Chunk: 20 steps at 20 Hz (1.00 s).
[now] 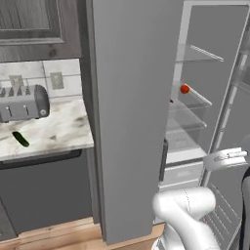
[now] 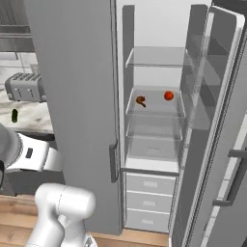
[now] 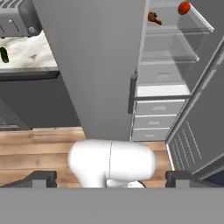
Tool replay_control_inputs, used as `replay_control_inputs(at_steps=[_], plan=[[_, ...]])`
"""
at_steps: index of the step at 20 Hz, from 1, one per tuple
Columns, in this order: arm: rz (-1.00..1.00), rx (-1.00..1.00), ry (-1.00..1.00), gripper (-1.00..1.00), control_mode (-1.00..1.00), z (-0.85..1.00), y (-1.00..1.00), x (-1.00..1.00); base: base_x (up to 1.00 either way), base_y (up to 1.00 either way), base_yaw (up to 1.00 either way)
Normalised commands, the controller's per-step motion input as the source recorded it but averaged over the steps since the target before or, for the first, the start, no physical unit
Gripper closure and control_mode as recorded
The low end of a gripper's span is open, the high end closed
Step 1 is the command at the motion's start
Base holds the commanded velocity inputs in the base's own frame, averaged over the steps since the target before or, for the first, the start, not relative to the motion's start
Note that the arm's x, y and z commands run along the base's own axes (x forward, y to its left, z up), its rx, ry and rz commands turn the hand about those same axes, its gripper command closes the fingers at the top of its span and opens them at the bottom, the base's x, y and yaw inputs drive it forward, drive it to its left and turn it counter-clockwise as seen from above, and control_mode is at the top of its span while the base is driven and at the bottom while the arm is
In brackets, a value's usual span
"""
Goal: Open the fridge, remove the apple, cucumber, and chicken drumstick, and place them on any counter.
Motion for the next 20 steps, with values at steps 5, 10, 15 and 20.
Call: replay_control_inputs(at_steps=[5,10,15,20], plan=[[0.00,0.00,0.00,-1.00,1.00,0.00,0.00,0.00,0.03,-0.24,0.00],[0.00,0.00,0.00,-1.00,1.00,0.00,0.00,0.00,0.09,-0.25,0.00],[0.00,0.00,0.00,-1.00,1.00,0.00,0.00,0.00,0.18,-0.69,0.00],[0.00,0.00,0.00,-1.00,1.00,0.00,0.00,0.00,0.15,-0.43,0.00]])
